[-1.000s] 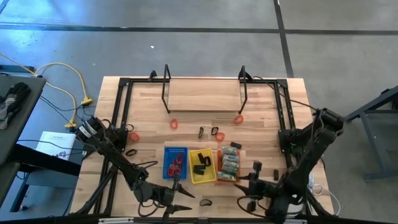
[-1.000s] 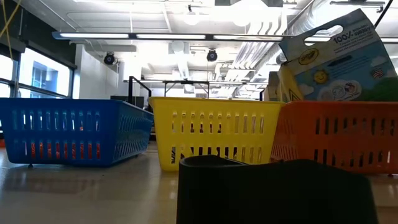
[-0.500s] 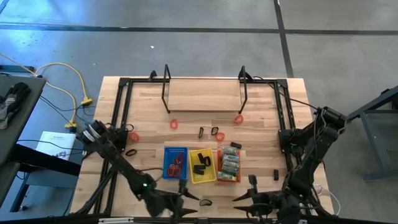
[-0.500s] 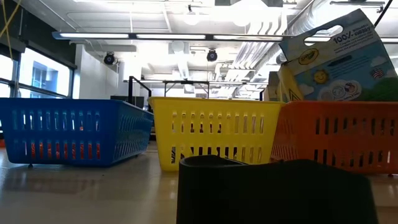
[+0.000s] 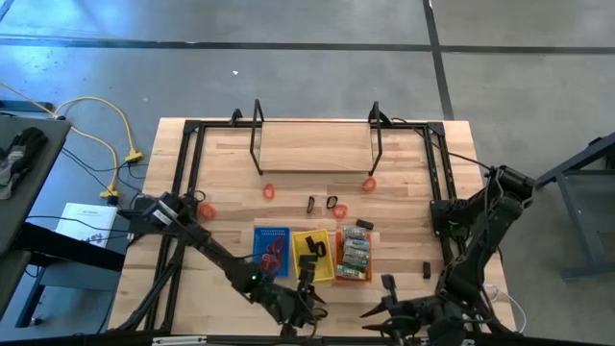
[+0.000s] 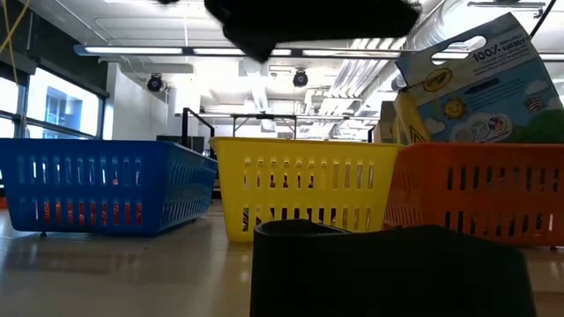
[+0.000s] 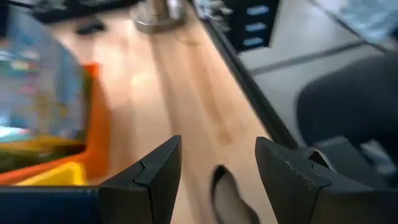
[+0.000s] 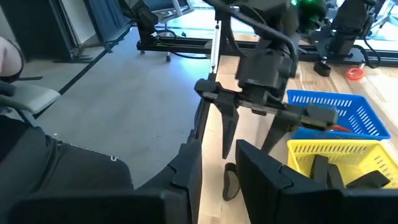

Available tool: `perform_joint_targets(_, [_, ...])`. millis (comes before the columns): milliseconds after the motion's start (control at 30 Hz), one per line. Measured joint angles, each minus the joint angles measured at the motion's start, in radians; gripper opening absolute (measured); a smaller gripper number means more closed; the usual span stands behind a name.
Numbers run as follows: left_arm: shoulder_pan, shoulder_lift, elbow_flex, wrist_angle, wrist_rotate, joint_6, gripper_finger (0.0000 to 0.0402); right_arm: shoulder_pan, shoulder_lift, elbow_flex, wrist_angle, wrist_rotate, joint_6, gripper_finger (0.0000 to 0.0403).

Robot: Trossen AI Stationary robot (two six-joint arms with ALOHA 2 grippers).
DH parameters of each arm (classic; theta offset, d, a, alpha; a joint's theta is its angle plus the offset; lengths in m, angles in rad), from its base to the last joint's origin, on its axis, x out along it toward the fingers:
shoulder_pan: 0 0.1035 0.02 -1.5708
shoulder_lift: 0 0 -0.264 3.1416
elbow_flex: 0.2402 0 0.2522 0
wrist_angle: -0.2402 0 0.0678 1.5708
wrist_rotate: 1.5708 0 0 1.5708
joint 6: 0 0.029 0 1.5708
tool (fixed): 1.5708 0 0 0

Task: Pick & Place Office Desk Supplies
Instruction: Put the black rubber band into the yellow basket

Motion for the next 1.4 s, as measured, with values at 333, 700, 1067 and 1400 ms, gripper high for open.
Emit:
perform_joint_targets(333, [0.012,0.007,-0.002,-0.099,0.022,0.067,0.0195,0.0,0.001,0.0,0.001,0.0,0.0,0.0085])
perform_joint_targets(700, [0.003,0.07,-0.002,-0.104,0.081,0.118,0.0195,-0.006,0.03,0.0,0.008,0.0,-0.001,0.0085])
perform_joint_targets(1067, [0.02,0.119,-0.002,-0.059,0.147,0.096,0.0195,-0.006,0.03,0.0,0.009,0.0,-0.001,0.0085])
perform_joint_targets(1400, [0.037,0.135,-0.001,-0.02,0.18,0.114,0.0187,-0.006,0.03,0.0,0.008,0.0,0.001,0.0085])
